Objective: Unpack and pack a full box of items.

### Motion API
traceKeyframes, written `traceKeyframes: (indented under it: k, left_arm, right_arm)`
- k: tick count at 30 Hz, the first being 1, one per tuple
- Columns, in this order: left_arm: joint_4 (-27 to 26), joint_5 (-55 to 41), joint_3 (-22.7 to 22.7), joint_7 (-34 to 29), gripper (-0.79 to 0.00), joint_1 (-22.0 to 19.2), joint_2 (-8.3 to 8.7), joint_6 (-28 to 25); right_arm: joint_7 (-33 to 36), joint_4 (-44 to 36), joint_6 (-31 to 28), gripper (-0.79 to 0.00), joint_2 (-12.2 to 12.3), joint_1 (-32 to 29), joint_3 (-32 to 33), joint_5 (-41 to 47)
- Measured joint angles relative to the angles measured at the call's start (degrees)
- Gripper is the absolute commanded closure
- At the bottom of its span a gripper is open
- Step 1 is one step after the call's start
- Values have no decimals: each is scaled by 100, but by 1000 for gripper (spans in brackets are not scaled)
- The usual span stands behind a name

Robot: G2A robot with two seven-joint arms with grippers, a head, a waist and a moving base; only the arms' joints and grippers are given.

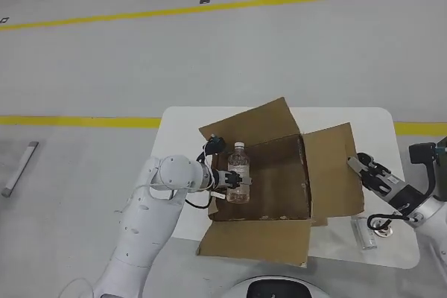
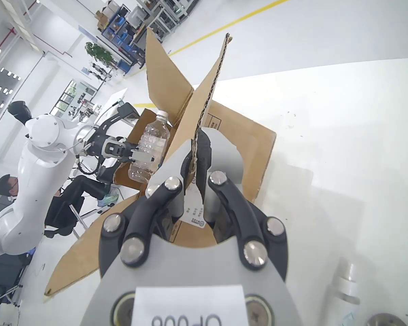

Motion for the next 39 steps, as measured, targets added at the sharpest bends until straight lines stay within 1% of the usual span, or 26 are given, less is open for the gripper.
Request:
traceKeyframes:
  k: [17, 20, 24, 27, 30, 36, 39]
  left_arm:
    - [-8, -2, -3, 7, 0, 7, 0, -4]
    - [-173, -163, -39, 160, 0, 104, 5, -51]
    - [-526, -413, -40, 44, 0, 99, 12, 33]
    - [-659, -350, 103, -29, 0, 32, 6, 107]
    - [-653, -233, 319, -57, 0, -78, -18, 196]
    - [-495, 302, 841, -238, 0, -348, -67, 410]
    - [-387, 661, 1030, -372, 0, -500, -77, 551]
  right_arm:
    - [-327, 635, 253, 0, 10, 203, -155, -318]
    - [-380, 746, 263, 0, 9, 237, -203, -351]
    - [-407, 902, 301, 0, 7, 285, -298, -408]
    - [-457, 995, 303, 0, 5, 322, -350, -437]
    - [-486, 1052, 312, 0, 5, 352, -393, -463]
    - [-503, 1026, 282, 0, 10, 341, -402, -463]
    - [-511, 967, 261, 0, 15, 303, -358, -443]
